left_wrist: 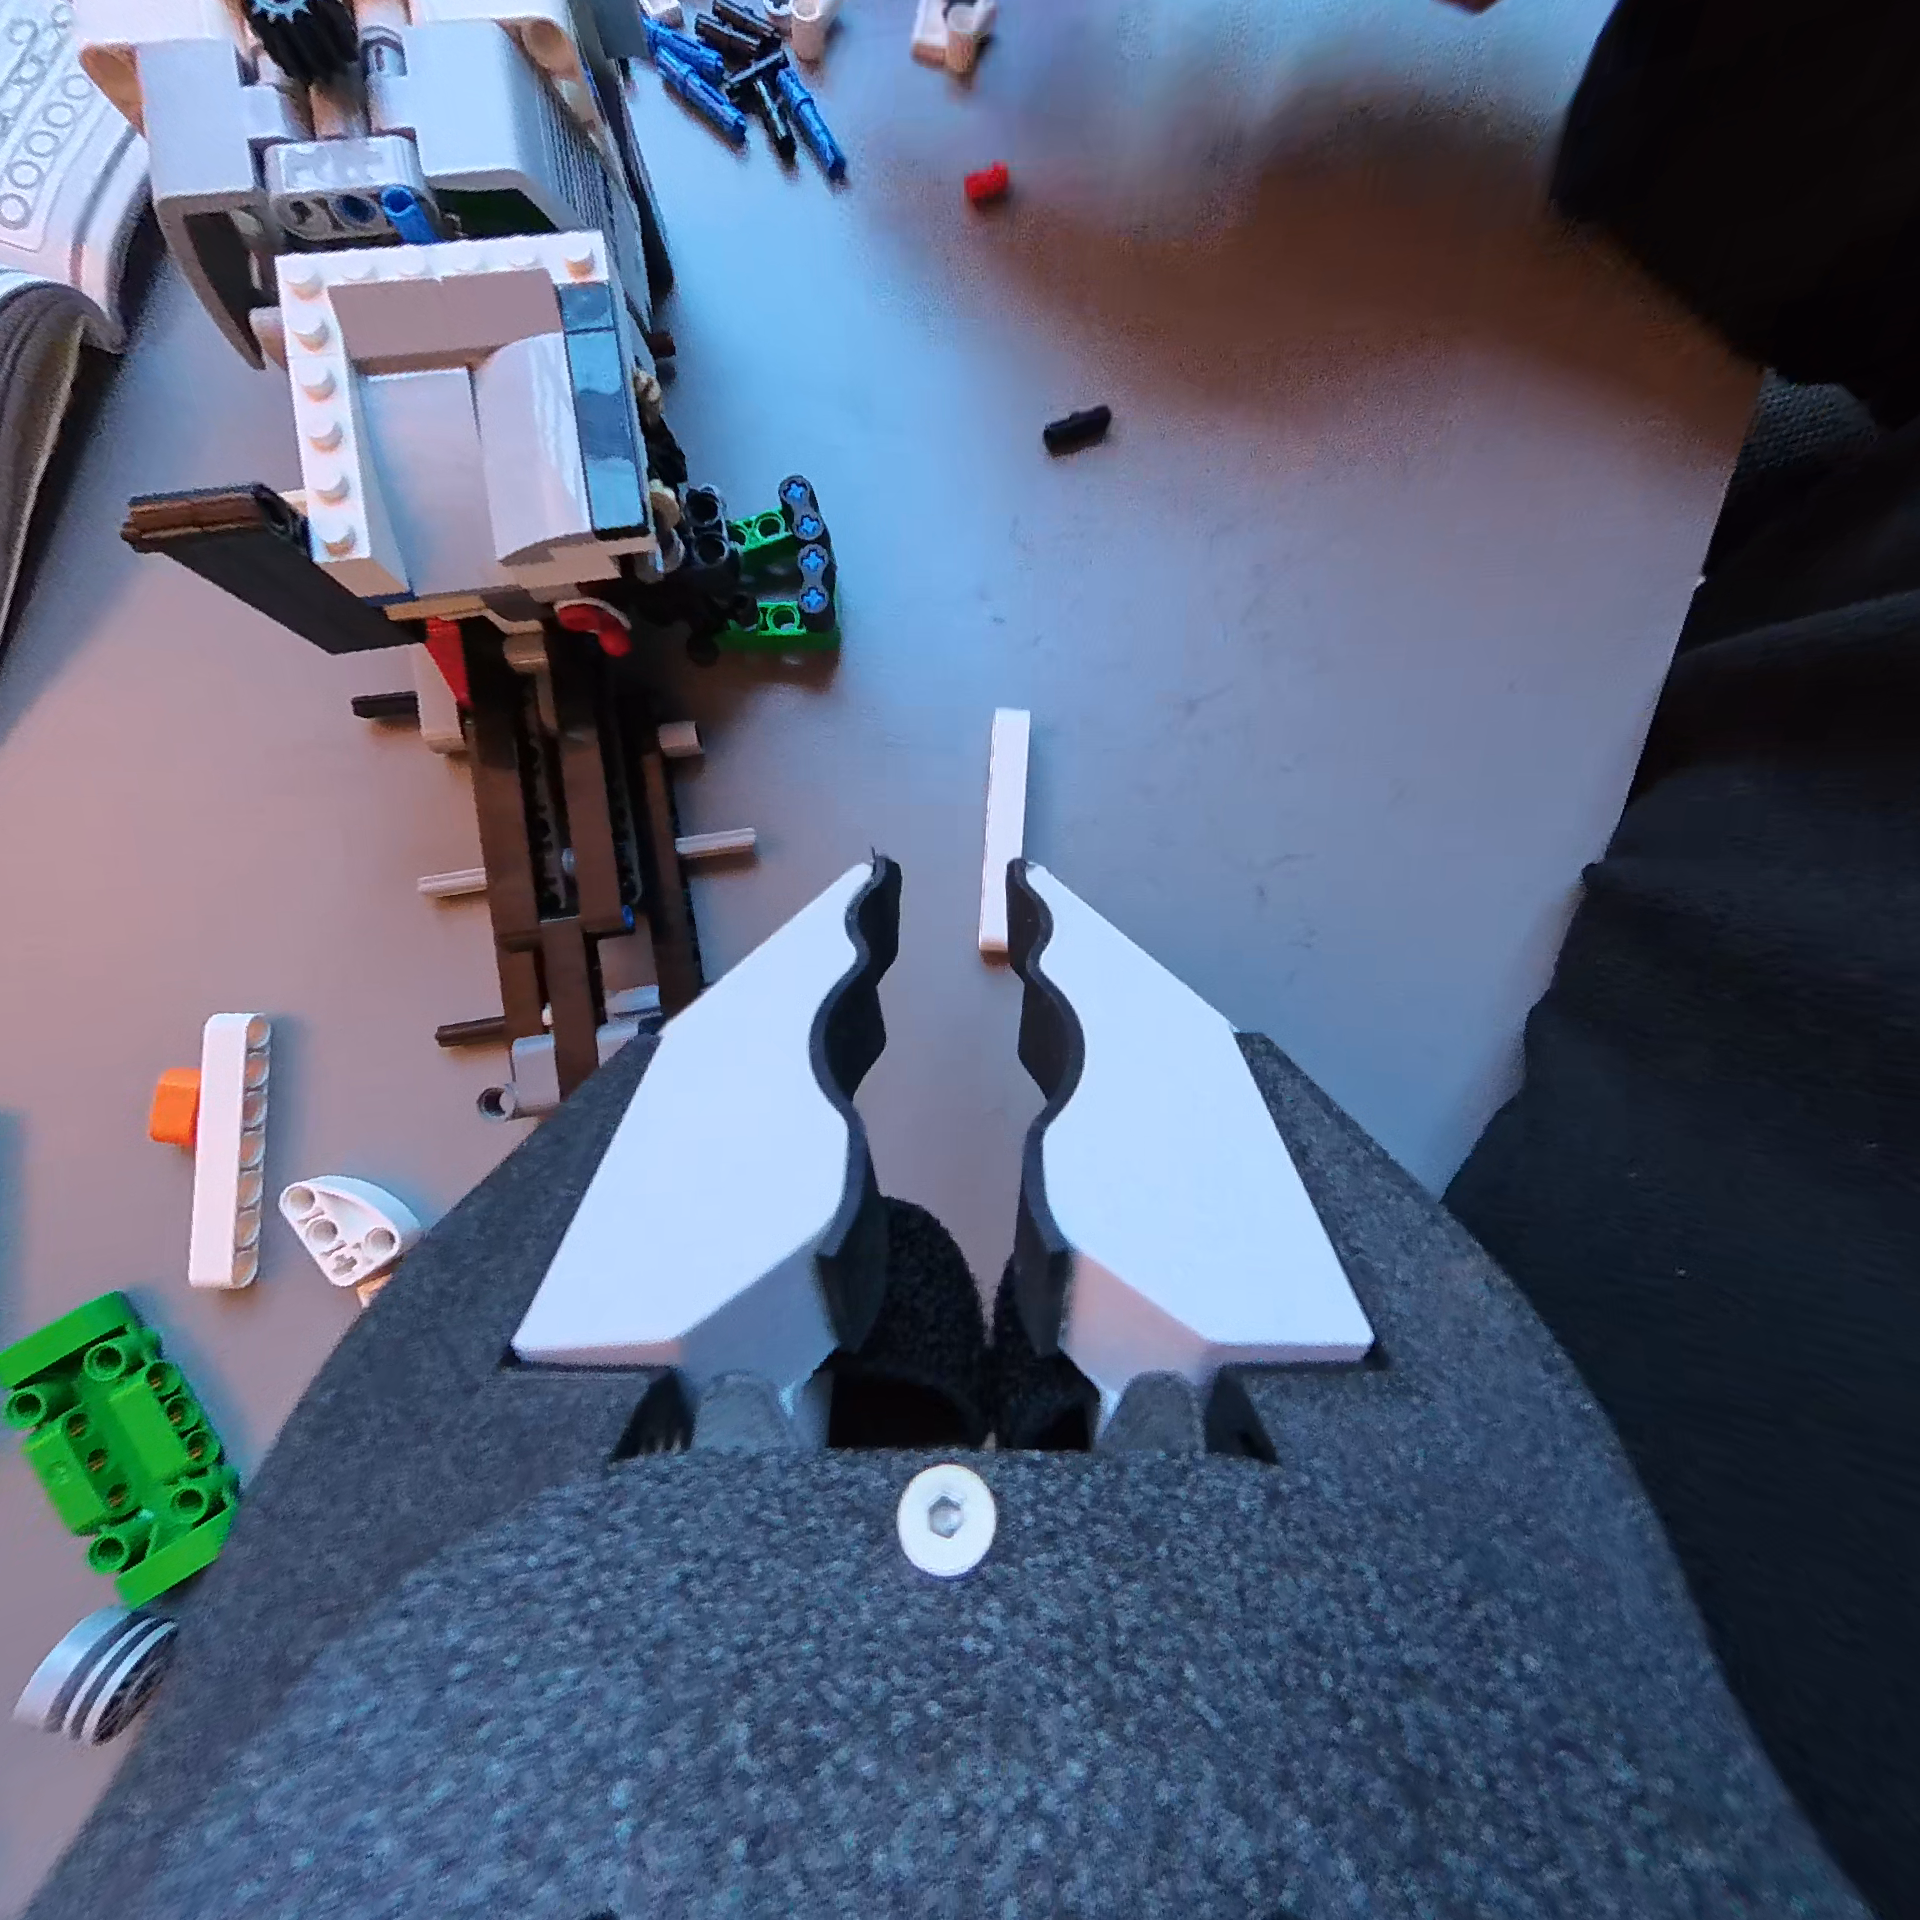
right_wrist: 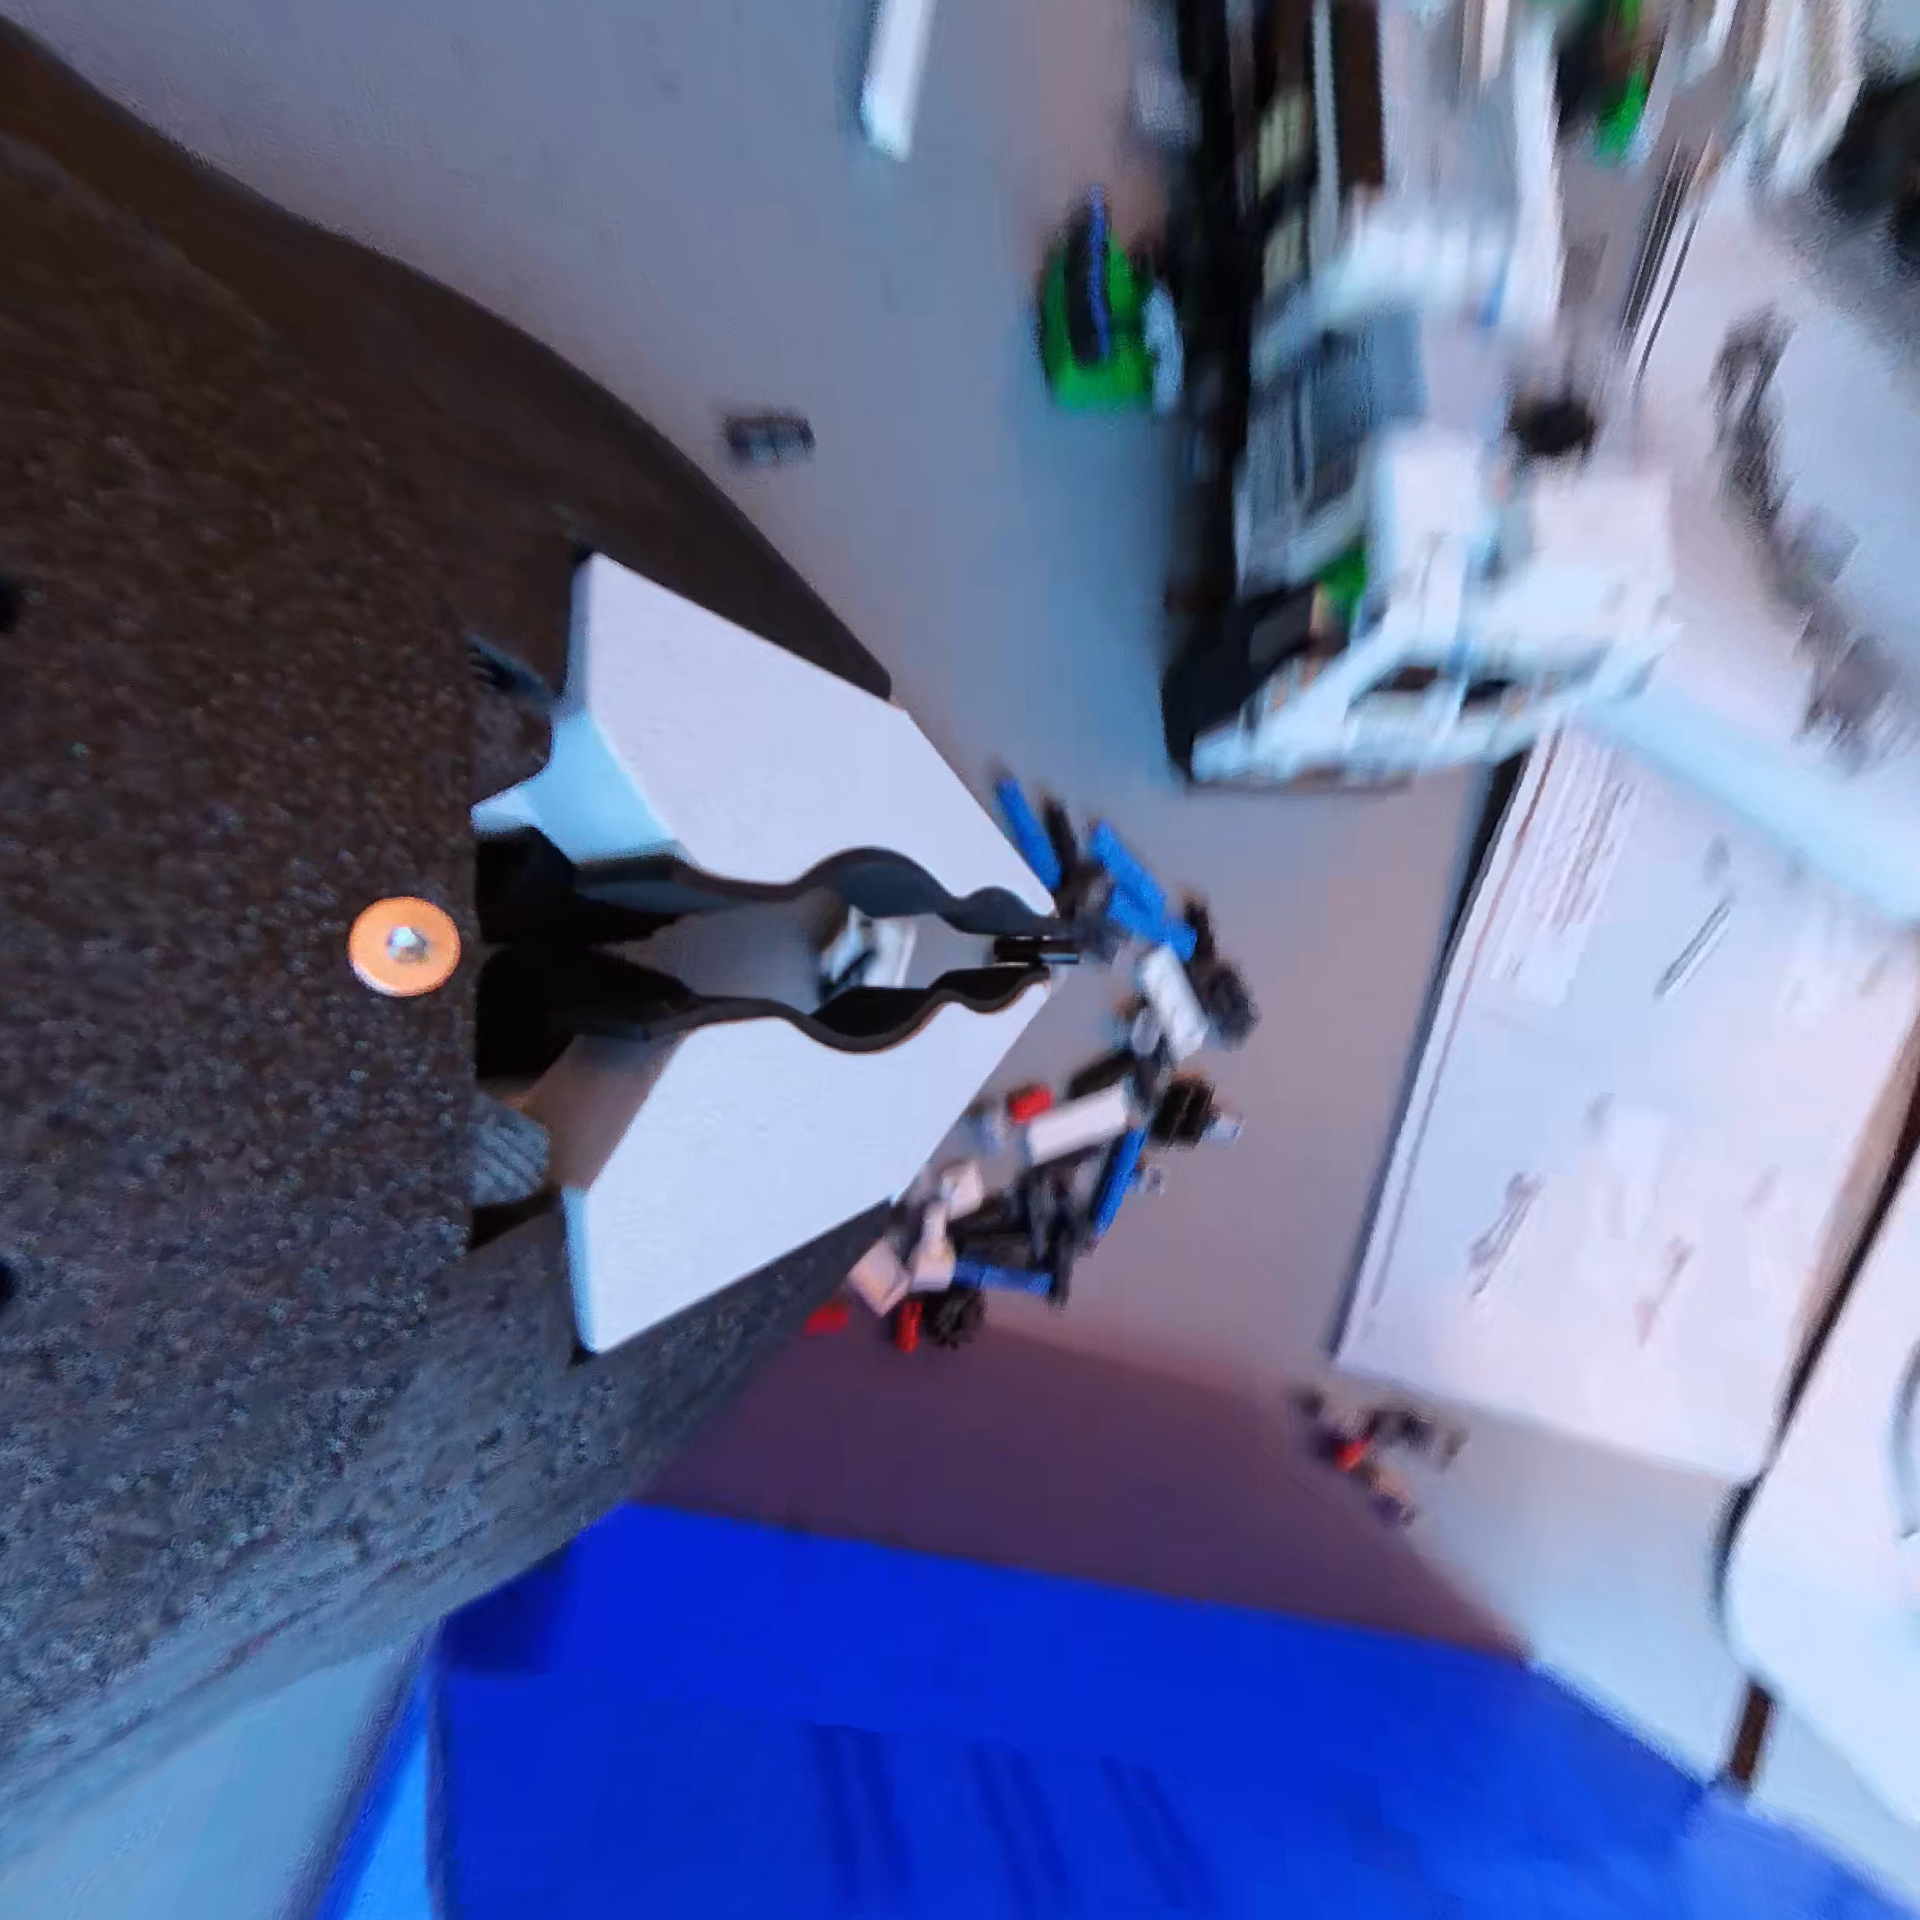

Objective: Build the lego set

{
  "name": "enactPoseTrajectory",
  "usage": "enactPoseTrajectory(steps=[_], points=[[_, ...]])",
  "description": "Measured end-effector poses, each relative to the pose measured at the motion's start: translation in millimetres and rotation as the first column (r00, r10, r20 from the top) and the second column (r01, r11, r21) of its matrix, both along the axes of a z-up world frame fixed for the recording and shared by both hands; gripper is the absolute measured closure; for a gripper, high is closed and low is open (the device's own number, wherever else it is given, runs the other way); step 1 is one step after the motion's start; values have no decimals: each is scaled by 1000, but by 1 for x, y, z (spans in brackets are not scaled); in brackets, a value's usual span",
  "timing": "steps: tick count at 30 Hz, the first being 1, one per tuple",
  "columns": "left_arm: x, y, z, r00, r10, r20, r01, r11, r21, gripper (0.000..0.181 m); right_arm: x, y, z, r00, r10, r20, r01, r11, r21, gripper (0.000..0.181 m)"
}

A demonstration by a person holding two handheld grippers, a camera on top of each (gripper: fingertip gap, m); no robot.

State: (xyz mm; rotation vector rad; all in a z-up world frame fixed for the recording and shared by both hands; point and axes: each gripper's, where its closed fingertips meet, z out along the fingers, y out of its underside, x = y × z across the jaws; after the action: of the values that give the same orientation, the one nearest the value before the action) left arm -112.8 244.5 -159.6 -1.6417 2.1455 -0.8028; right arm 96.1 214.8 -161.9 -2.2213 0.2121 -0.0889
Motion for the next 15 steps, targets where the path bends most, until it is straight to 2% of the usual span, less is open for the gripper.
enactPoseTrajectory(steps=[1, 3, 5, 8, 13, 15], points=[[-1, 0, -1, 1000, -3, 0, 3, 1000, 3, 162, -21, 0, 10, 995, 97, -23, -95, 994, 45, 177], [-2, -2, -2, 1000, -14, 11, 14, 1000, 4, 162, -75, -8, 21, 942, 325, -79, -317, 943, 101, 177], [-2, -4, -4, 1000, -22, 19, 22, 1000, 3, 162, -110, -21, 14, 896, 432, -102, -426, 901, 76, 177], [1, -8, -8, 999, -28, 22, 28, 1000, -1, 162, -117, -34, -5, 908, 413, -76, -414, 910, -6, 177], [3, -9, -15, 1000, -2, 26, 2, 1000, -10, 163, -130, -46, -10, 900, 408, -154, -408, 912, 35, 177], [2, -7, -16, 999, 13, 38, -13, 1000, -1, 163, -135, -48, -12, 900, 415, -134, -414, 910, 37, 177]])
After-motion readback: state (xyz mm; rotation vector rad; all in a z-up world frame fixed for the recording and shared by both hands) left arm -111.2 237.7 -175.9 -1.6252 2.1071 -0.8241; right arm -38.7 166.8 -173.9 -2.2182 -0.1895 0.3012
